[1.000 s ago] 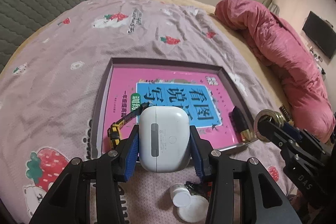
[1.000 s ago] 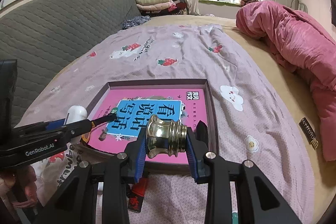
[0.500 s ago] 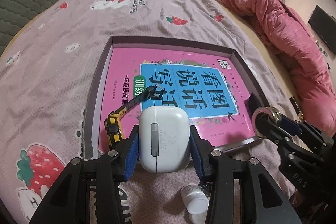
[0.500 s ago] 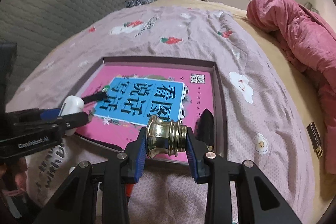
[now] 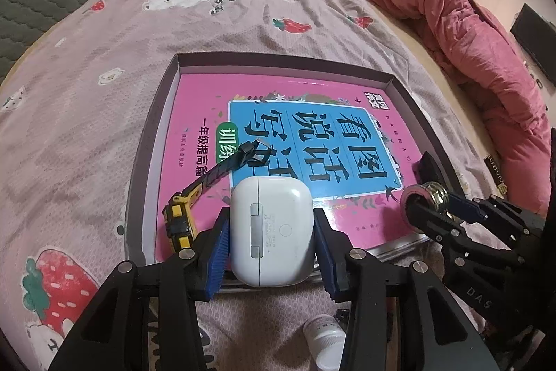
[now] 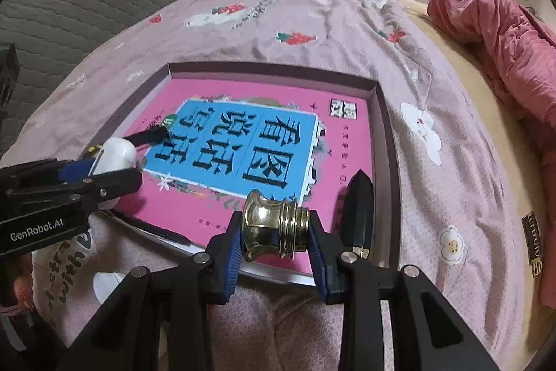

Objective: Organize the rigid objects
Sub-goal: 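Lift and carry the earbud case and brass fitting with both tools over the tray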

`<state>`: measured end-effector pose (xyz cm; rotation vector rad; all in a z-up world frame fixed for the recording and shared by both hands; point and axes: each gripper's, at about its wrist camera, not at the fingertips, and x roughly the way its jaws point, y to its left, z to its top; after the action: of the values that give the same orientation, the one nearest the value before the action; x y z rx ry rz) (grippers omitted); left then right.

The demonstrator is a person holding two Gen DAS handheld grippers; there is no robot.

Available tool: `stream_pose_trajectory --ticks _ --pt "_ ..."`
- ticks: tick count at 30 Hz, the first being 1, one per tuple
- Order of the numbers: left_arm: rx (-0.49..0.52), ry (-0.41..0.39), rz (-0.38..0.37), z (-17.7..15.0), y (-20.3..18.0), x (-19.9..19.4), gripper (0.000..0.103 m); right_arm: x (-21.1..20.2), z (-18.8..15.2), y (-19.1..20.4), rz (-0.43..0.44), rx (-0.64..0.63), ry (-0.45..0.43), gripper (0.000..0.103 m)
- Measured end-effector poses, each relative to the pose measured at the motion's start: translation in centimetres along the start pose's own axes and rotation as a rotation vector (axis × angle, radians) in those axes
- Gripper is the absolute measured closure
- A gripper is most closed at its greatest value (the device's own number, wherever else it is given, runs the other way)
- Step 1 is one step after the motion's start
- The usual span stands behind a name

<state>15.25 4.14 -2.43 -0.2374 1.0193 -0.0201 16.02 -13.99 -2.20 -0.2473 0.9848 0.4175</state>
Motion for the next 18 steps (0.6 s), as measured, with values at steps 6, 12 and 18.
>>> stream_pose_trajectory --ticks 6,12,18 --pt "0.007 0.016 0.013 0.2 -0.1 0.9 0.057 0.2 -0.4 -0.3 0.006 0.007 0.013 0.068" --pt "0.024 0.022 0.034 0.0 -0.5 1.4 0.057 0.2 -0.5 -0.9 -0.001 0.033 0.023 0.068" --pt "0.054 0.031 0.065 -0.1 -0.9 1.6 0.057 0.0 -0.8 -1.1 -0.012 0.054 0.013 0.068"
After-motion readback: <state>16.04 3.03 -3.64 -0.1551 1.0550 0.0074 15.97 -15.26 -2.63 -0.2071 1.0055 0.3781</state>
